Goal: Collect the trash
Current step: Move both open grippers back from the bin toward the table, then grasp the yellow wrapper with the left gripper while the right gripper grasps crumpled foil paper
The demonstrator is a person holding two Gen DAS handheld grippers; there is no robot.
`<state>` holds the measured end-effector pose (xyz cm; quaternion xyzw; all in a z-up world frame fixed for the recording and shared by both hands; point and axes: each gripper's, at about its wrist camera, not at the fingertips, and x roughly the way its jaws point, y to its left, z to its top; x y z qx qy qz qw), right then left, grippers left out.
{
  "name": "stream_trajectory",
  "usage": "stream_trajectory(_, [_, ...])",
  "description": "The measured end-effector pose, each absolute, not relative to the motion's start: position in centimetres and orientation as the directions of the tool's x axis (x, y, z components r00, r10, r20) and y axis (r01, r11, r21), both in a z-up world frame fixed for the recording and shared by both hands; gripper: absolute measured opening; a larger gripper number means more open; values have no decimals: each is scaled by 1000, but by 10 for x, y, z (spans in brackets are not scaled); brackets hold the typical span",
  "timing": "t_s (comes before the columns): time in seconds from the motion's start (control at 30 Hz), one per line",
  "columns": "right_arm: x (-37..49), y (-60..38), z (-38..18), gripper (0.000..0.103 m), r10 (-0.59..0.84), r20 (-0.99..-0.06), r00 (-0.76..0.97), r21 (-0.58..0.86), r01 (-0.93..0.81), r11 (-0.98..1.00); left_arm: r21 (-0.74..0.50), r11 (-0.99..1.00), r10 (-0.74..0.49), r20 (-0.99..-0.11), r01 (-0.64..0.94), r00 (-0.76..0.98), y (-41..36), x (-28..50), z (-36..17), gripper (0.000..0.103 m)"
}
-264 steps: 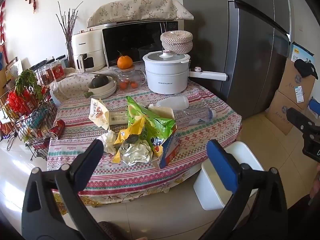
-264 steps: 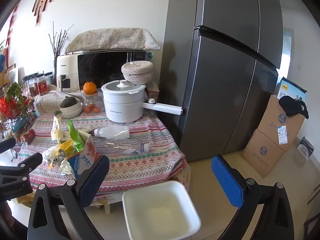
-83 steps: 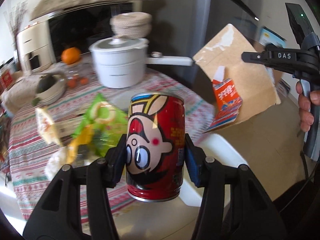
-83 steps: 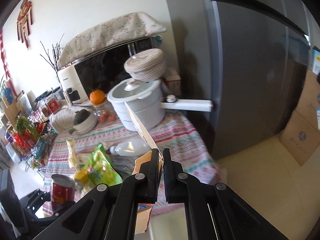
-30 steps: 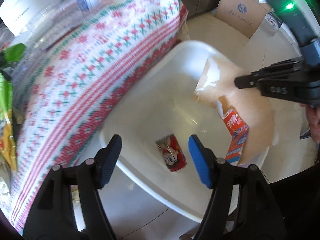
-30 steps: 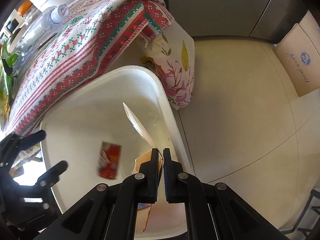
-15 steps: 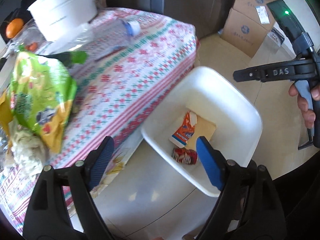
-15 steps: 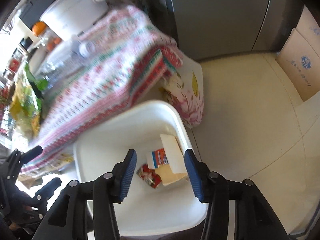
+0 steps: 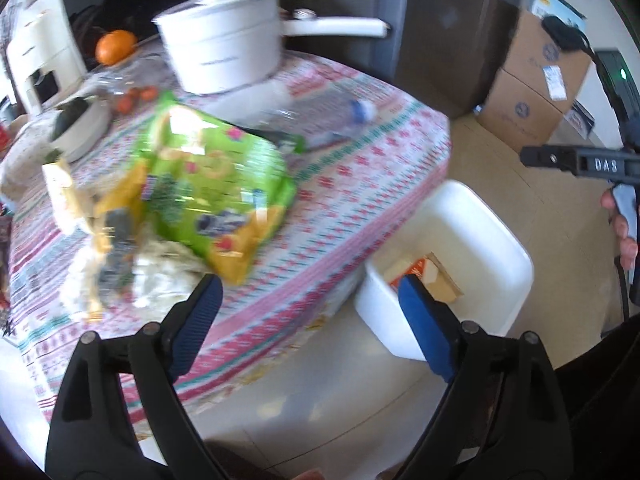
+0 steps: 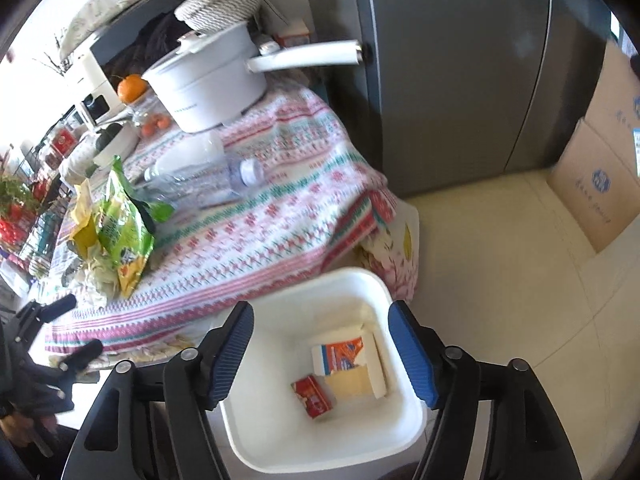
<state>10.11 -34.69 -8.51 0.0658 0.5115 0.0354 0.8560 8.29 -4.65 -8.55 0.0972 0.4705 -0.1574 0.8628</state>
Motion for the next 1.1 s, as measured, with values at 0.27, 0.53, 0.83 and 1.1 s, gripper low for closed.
stream_trajectory(0.27, [115, -313, -77, 73, 147, -862, 486, 148, -36, 988, 72, 973, -70, -809, 217, 584, 21, 116, -66, 89])
stream_trajectory(0.53, [130, -279, -77, 73, 170, -862, 477, 154, -73, 985, 80, 975, -64, -793, 208, 606, 47, 149, -84, 90])
stream_trajectory(0.83, [144, -243, -83, 74, 173, -869, 464, 130, -125, 984, 73, 982, -46, -800, 173, 598, 56, 186, -115, 89])
stream_trajectory(1.1, [148, -223, -95, 74, 174, -882, 437, 118, -153, 981, 64, 988, -30, -803, 137, 595, 62, 195, -120, 45])
